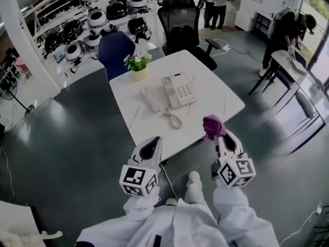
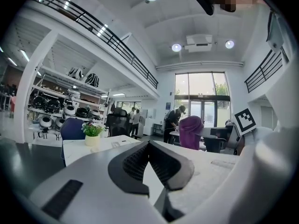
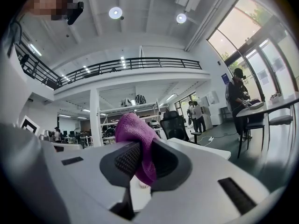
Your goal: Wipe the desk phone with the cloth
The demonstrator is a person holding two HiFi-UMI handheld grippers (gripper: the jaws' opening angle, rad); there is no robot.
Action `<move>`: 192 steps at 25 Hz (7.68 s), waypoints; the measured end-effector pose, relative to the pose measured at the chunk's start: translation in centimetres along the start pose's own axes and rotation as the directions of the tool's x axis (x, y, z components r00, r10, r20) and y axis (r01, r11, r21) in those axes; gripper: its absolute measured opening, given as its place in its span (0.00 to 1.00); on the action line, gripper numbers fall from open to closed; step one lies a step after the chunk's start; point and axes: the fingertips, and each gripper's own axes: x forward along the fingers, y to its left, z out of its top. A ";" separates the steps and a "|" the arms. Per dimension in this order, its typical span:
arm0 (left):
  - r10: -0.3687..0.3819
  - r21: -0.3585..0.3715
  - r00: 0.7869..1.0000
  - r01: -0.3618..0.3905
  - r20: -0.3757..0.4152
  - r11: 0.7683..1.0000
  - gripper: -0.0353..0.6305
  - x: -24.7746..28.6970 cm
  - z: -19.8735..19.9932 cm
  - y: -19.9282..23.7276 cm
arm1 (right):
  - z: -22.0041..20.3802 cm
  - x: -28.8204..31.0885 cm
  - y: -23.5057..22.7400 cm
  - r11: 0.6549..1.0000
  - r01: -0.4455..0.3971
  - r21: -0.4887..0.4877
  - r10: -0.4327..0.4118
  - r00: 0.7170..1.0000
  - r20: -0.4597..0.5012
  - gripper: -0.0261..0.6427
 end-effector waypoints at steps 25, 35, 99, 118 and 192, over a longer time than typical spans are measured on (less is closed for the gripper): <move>0.257 -0.115 0.960 -0.269 -0.109 0.956 0.05 19.9 -2.7 6.4 | -1.2 23.7 -12.0 0.967 -0.248 0.050 0.253 0.952 -0.173 0.09; 0.349 -0.142 0.926 -0.368 -0.142 0.919 0.05 23.7 -4.0 8.8 | -2.8 30.8 -13.5 0.939 -0.343 0.034 0.341 0.907 -0.247 0.09; 0.311 -0.263 0.904 -0.390 -0.294 0.883 0.05 28.9 -10.6 14.9 | -17.1 45.1 -9.1 0.806 -0.549 -0.222 0.293 0.696 -0.656 0.09; 0.311 -0.266 0.907 -0.386 -0.282 0.883 0.05 27.3 -10.4 13.9 | -18.2 42.5 -9.0 0.817 -0.547 -0.184 0.280 0.655 -0.702 0.09; 0.281 -0.256 0.928 -0.341 -0.245 0.904 0.05 26.1 -8.7 10.6 | -21.0 29.4 -9.6 0.792 -0.610 0.012 0.359 0.449 -0.819 0.09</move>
